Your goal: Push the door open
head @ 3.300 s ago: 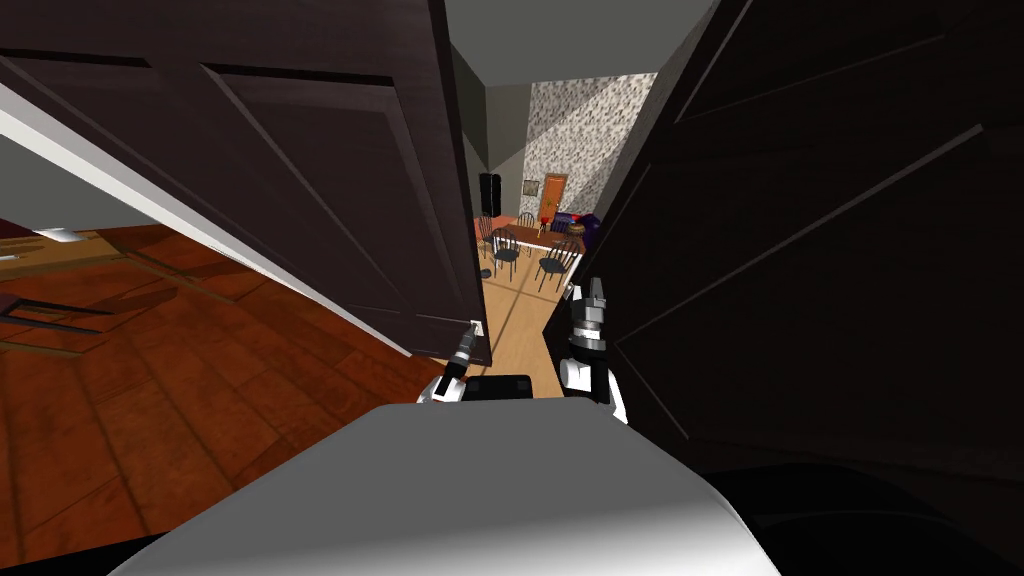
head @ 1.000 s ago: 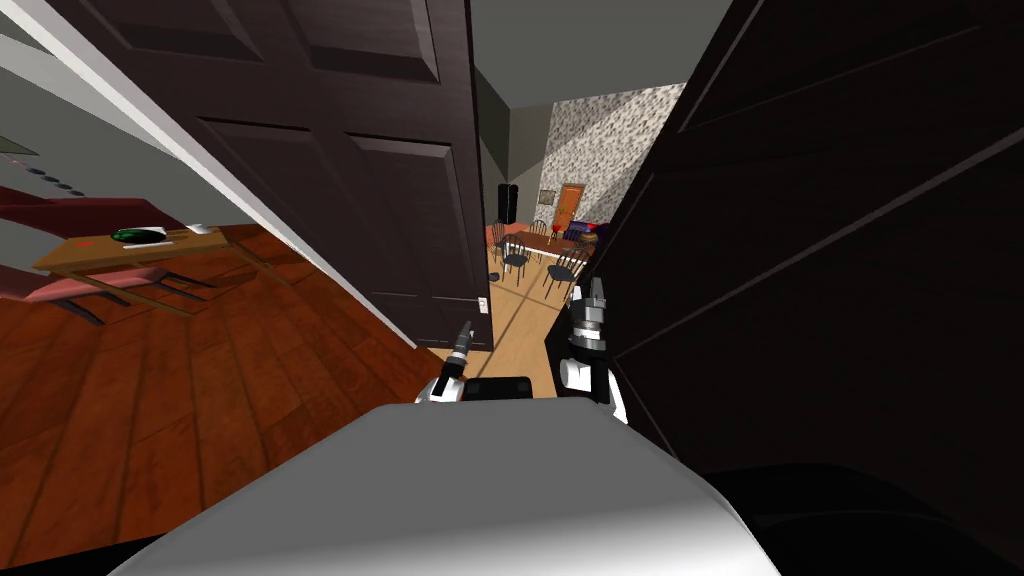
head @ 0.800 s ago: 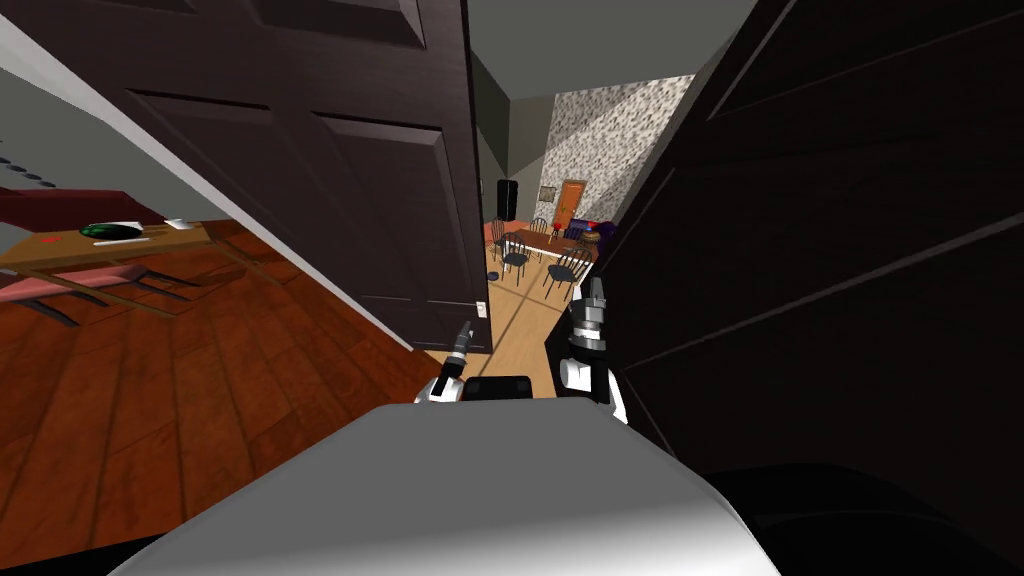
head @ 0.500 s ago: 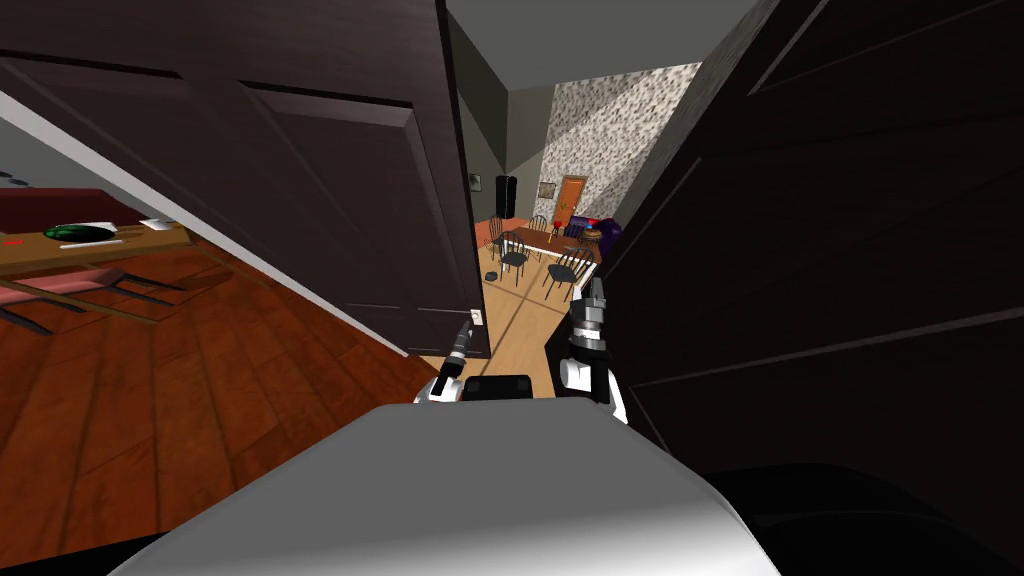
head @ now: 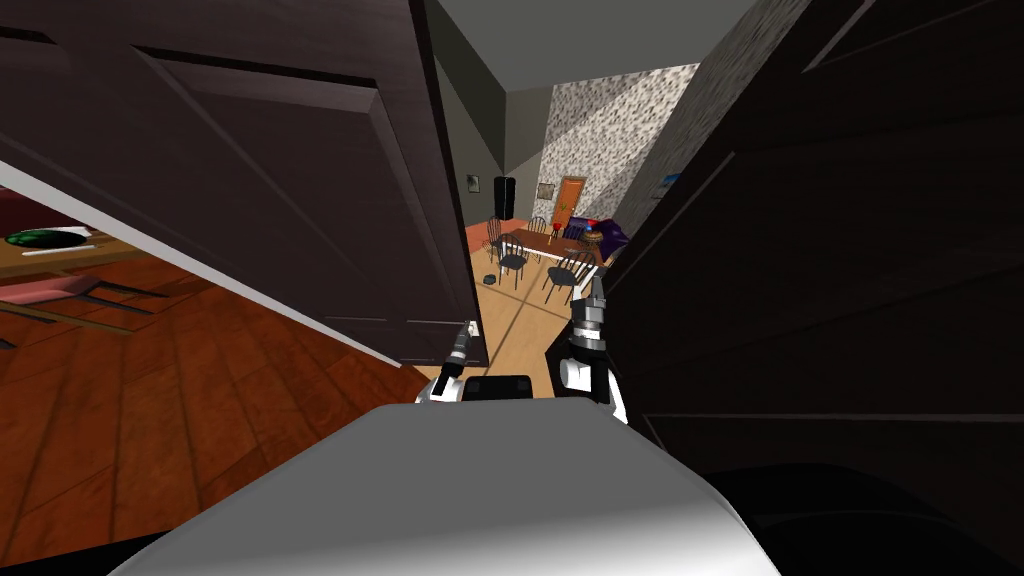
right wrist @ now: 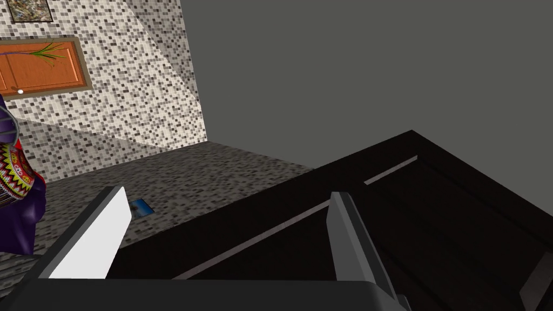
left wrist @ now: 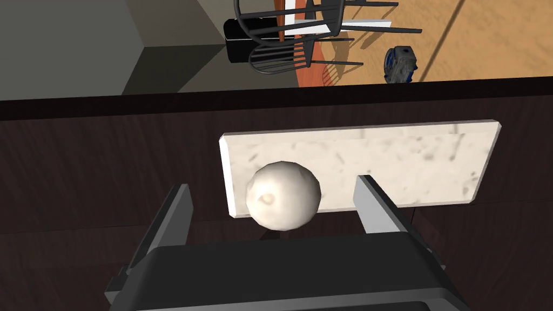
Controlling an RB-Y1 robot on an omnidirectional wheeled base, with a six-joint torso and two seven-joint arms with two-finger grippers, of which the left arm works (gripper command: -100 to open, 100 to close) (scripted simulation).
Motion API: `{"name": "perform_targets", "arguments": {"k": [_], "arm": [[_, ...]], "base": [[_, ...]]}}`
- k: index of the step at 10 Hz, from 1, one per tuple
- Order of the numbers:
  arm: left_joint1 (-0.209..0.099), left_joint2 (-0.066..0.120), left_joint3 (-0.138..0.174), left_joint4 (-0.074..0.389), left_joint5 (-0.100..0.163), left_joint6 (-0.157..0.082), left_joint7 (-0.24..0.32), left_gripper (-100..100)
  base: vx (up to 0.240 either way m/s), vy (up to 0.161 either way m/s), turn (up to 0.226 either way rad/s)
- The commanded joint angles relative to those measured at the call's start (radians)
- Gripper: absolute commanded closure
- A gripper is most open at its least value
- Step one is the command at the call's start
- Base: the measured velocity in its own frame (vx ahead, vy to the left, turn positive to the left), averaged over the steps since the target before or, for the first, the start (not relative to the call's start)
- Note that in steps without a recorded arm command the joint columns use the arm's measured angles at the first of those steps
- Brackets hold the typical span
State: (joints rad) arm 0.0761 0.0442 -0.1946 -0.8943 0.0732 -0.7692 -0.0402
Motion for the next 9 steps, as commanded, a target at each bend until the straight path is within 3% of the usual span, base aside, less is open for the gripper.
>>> {"name": "perform_targets", "arguments": {"k": [1,6,9], "arm": [[-0.001,0.001,0.001,0.0,0.0,0.002,0.0,100],[-0.001,0.001,0.001,0.0,0.0,0.002,0.0,100],[-0.001,0.021,0.023,0.002,0.009,0.006,-0.012,100]], "base": [[-0.018,-0.004,-0.005],[-0.013,0.0,-0.001],[0.141,-0.022,0.064]]}}
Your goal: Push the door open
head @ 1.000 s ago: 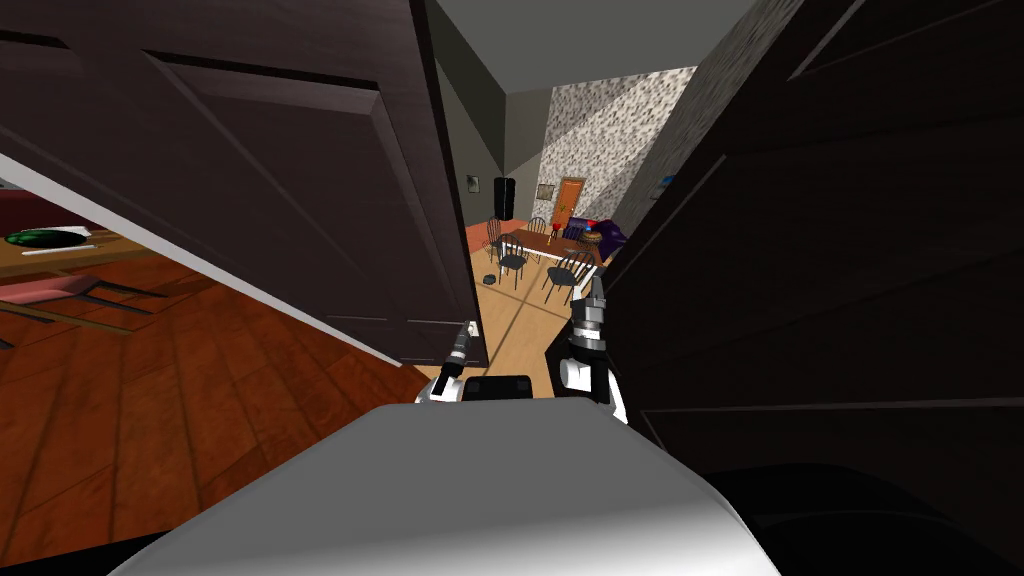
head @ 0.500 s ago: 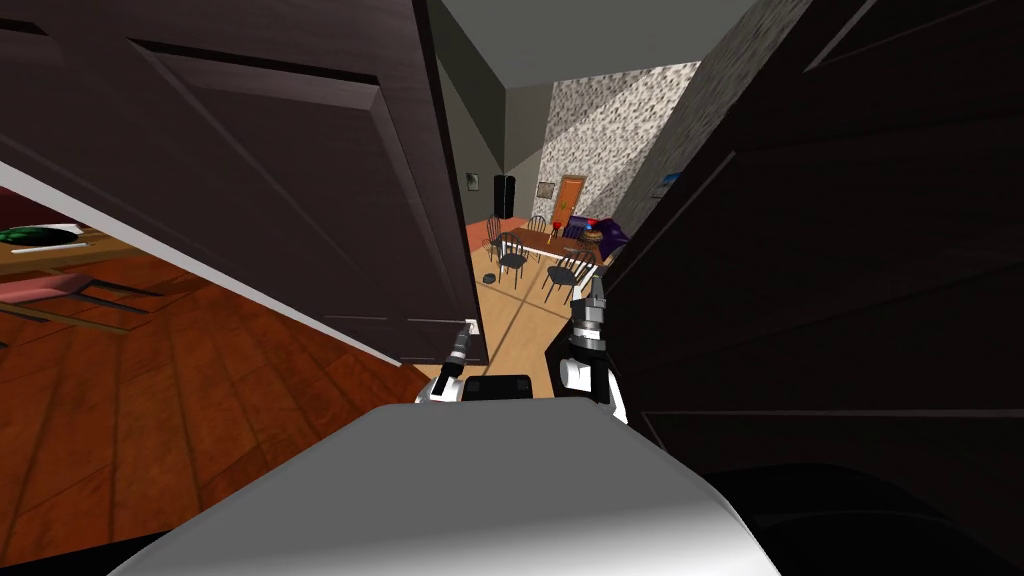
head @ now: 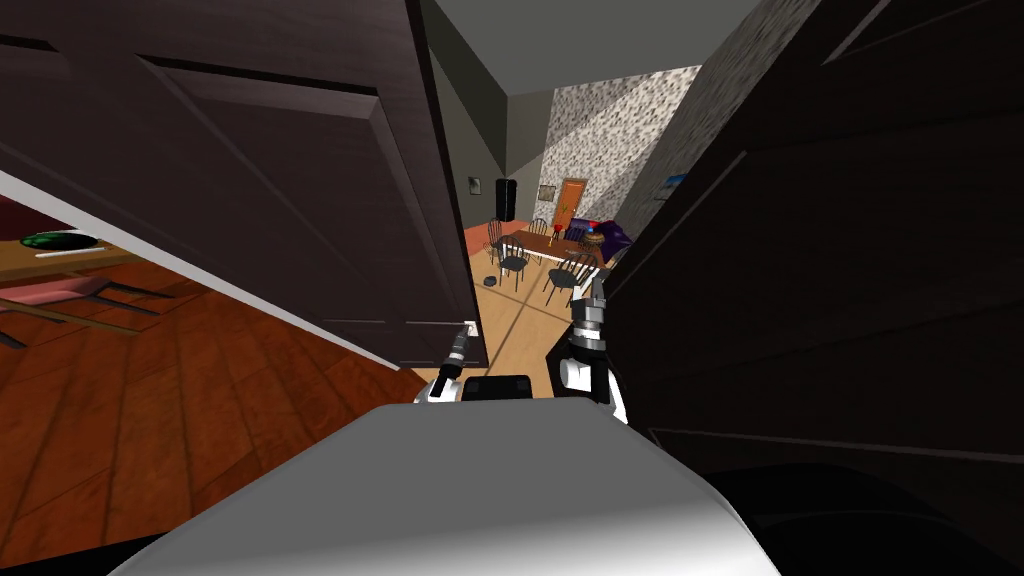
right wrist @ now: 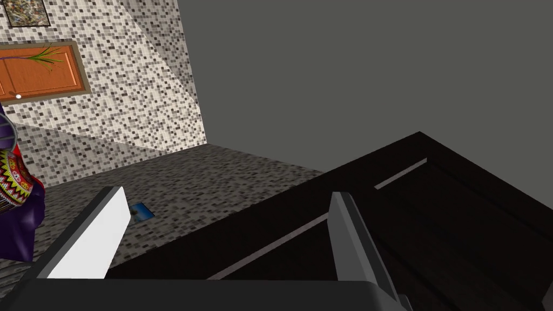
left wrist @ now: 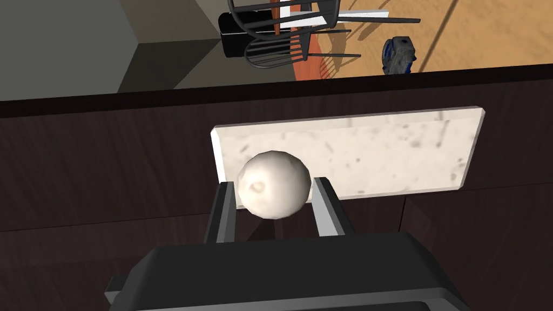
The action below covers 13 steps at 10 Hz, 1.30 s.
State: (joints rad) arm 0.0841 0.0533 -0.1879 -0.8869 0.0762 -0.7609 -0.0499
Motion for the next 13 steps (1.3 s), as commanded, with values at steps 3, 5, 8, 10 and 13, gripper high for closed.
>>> {"name": "perform_targets", "arguments": {"k": [3,5,8,10,13], "arm": [[-0.01,0.026,0.045,-0.006,0.018,0.0,-0.017,100],[0.005,0.015,0.03,-0.021,0.015,0.008,-0.03,-100],[0.017,-0.017,0.027,-0.037,0.018,0.017,-0.048,-100],[0.025,-0.061,0.025,-0.048,0.021,0.022,-0.06,-100],[0.03,-0.049,0.028,-0.056,0.021,0.024,-0.063,-100]], "base": [[0.242,-0.011,0.119],[-0.108,-0.059,0.115],[-0.221,-0.049,0.077],[-0.231,-0.042,0.104],[-0.033,-0.027,0.003]]}}
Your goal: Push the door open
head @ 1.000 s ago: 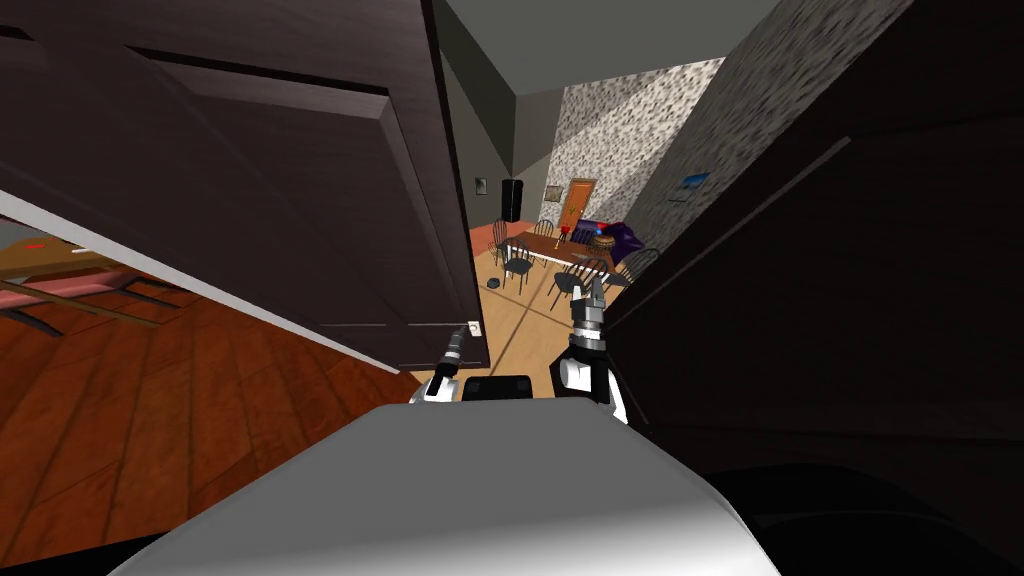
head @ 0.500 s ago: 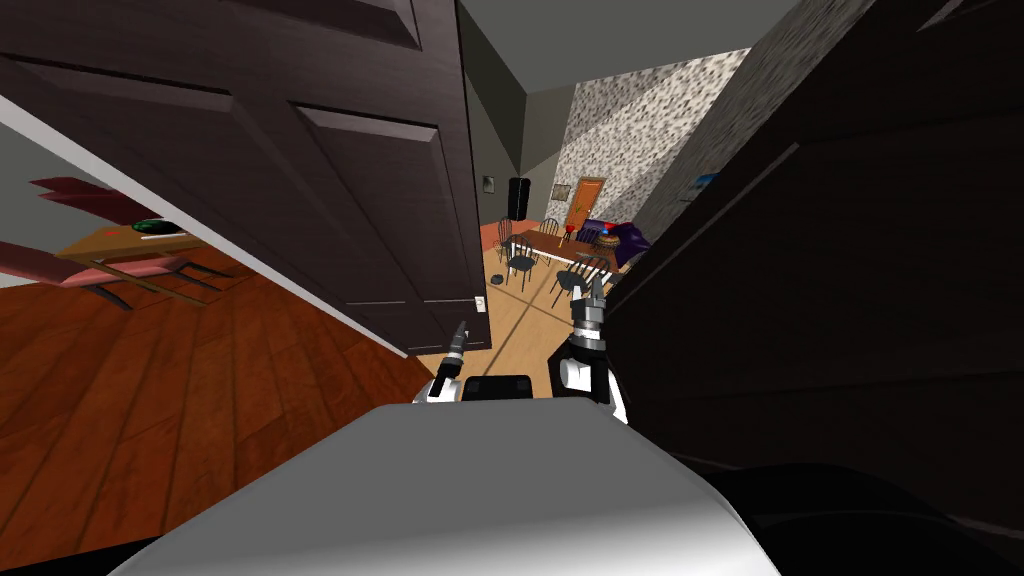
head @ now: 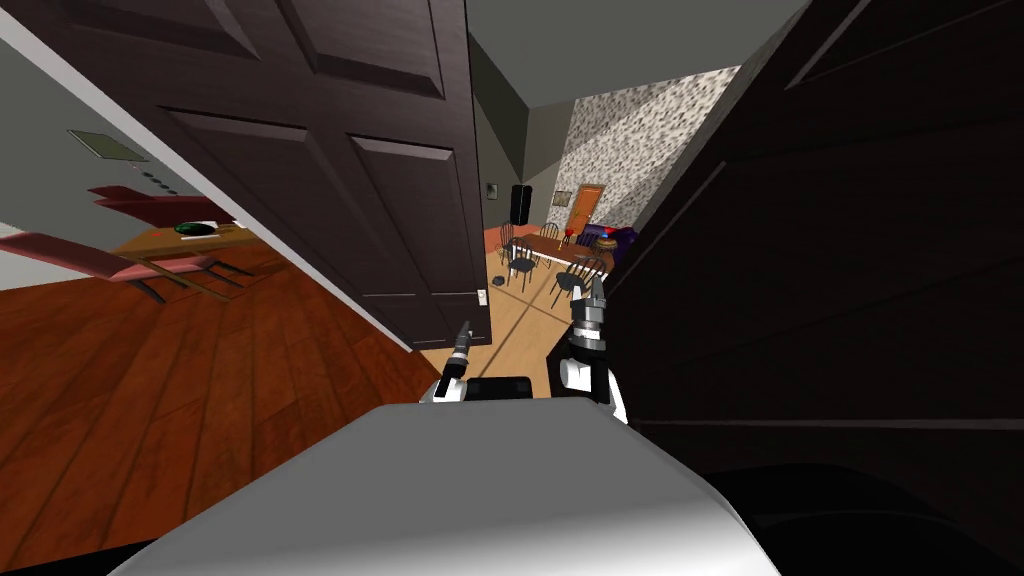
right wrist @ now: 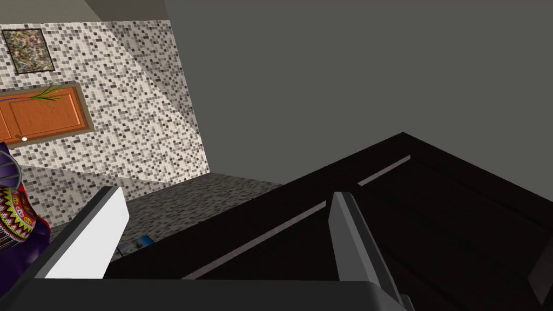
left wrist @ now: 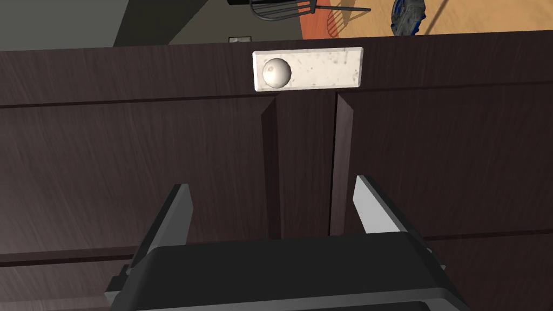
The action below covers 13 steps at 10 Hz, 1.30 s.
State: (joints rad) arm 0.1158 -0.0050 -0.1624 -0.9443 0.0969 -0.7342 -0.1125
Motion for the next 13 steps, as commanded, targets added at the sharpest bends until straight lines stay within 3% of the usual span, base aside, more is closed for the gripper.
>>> {"name": "perform_targets", "arguments": {"k": [1,3,6,9,11,12,13], "arm": [[-0.003,0.013,0.003,0.003,0.001,-0.004,0.0,-100],[-0.006,0.028,0.008,0.01,0.003,-0.011,0.0,-100],[-0.011,0.035,0.016,0.021,0.006,-0.022,0.0,-100],[-0.016,0.021,0.023,0.032,0.008,-0.033,0.001,-100],[-0.019,0.002,0.028,0.039,0.01,-0.04,0.001,-100],[-0.019,0.008,0.027,0.04,0.009,-0.039,0.001,-100],[-0.019,0.008,0.027,0.04,0.009,-0.039,0.001,100]], "base": [[0.198,-0.028,-0.019],[0.258,0.009,-0.023],[0.24,-0.025,-0.031],[0.224,-0.005,-0.028],[0.211,-0.011,-0.023],[0.091,-0.005,0.007],[-0.019,0.0,0.001]]}}
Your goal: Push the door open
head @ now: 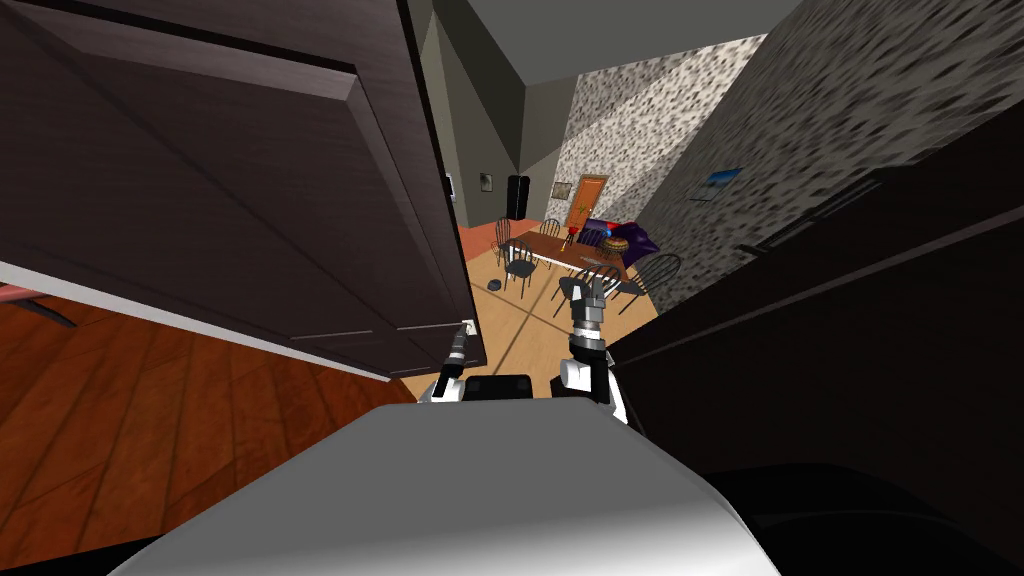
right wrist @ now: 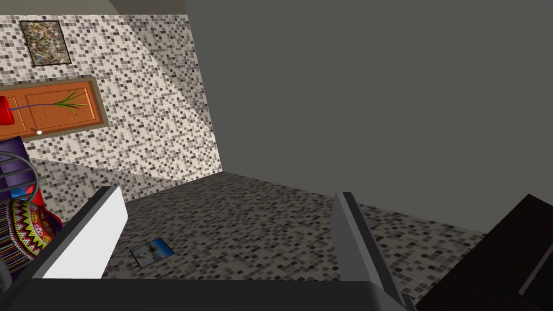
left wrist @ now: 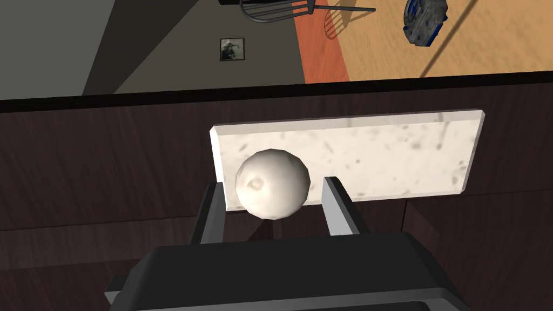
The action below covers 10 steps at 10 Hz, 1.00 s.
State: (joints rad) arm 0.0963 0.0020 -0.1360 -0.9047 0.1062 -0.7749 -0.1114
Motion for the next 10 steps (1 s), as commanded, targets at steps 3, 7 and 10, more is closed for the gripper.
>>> {"name": "perform_targets", "arguments": {"k": [3,7,10], "arm": [[0.0,0.001,0.0,0.0,0.0,0.002,0.0,100],[0.01,0.022,0.002,-0.008,0.018,0.006,-0.017,100],[0.017,0.031,0.005,-0.018,0.036,0.008,-0.033,100]], "base": [[-0.024,0.001,-0.006],[0.066,-0.013,0.067],[0.197,-0.024,0.128]]}}
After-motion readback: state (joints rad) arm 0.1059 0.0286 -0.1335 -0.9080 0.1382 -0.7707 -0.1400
